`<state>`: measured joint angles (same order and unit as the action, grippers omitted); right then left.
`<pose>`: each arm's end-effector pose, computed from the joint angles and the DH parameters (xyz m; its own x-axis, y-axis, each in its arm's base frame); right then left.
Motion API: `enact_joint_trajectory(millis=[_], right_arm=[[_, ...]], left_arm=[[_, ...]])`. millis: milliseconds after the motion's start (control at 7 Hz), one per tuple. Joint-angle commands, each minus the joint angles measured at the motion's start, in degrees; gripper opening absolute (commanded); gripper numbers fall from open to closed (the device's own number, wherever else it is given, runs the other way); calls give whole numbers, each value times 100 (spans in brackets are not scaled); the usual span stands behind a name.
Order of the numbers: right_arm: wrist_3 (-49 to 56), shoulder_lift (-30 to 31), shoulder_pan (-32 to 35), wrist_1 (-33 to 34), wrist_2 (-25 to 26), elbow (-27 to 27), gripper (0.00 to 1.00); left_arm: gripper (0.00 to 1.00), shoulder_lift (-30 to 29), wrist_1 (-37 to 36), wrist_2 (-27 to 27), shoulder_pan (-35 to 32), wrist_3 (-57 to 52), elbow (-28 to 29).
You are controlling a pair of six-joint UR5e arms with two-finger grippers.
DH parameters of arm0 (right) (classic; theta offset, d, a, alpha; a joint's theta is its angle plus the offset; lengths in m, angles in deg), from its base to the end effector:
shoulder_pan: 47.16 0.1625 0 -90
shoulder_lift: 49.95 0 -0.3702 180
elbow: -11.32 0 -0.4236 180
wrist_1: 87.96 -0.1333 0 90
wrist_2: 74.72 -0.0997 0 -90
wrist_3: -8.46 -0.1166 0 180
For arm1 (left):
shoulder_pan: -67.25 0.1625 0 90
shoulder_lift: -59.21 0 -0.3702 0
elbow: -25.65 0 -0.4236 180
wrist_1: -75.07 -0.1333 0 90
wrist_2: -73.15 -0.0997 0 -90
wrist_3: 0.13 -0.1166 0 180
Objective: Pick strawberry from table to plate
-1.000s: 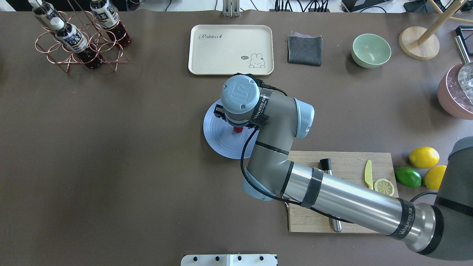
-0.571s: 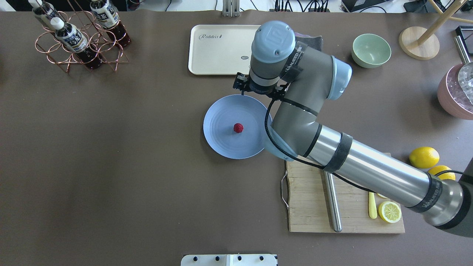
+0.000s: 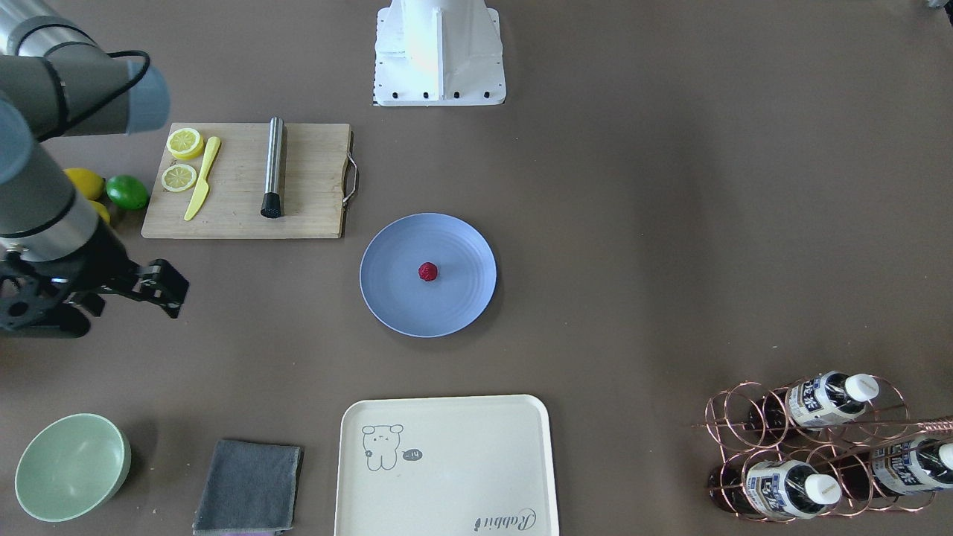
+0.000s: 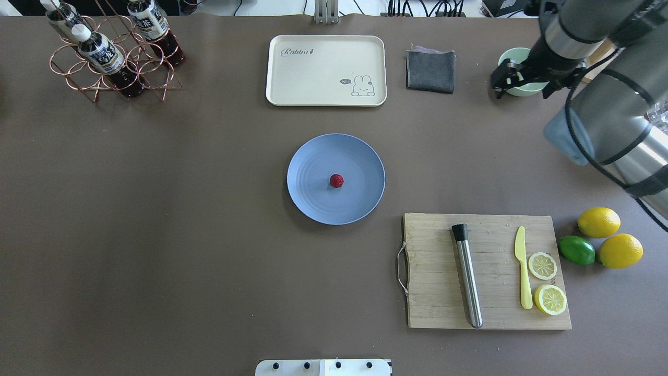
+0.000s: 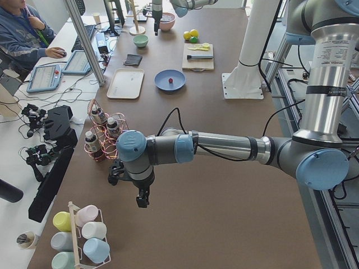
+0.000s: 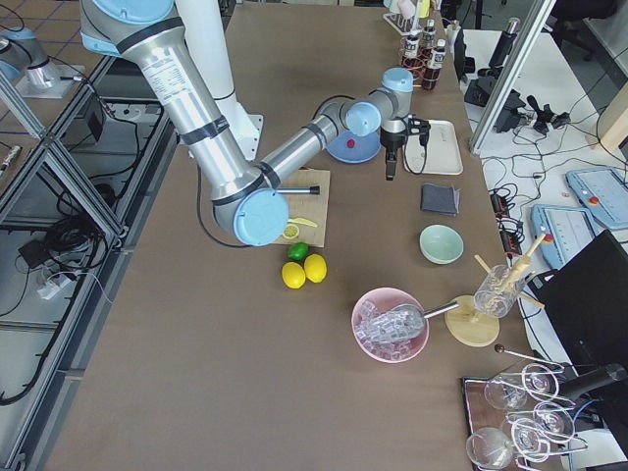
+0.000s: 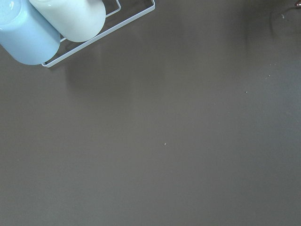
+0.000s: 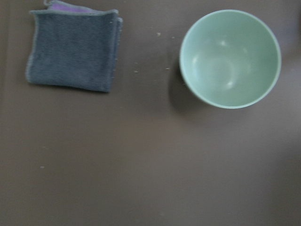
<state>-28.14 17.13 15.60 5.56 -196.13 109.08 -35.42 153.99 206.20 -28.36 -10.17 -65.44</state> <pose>-0.2296 -0.6045 0.3304 0.7646 -0.0118 0.6444 -0.0606 0.9941 0.0900 -0.1065 -0.5348 0.5834 0.7270 0.0399 -0.6855 -0.0299 0.9992 0.0265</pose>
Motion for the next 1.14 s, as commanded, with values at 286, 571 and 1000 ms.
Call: enact_joint_trajectory(millis=[286, 571, 1000], right_arm=[[4100, 1709, 2131, 8, -516, -177, 100], [4721, 2193, 2634, 0, -542, -239, 100], [4661, 2600, 2856, -53, -577, -239, 100]], left_arm=[[98, 6, 9, 19, 7, -16, -48], [98, -12, 9, 19, 7, -15, -57], [98, -21, 9, 19, 7, -24, -66]])
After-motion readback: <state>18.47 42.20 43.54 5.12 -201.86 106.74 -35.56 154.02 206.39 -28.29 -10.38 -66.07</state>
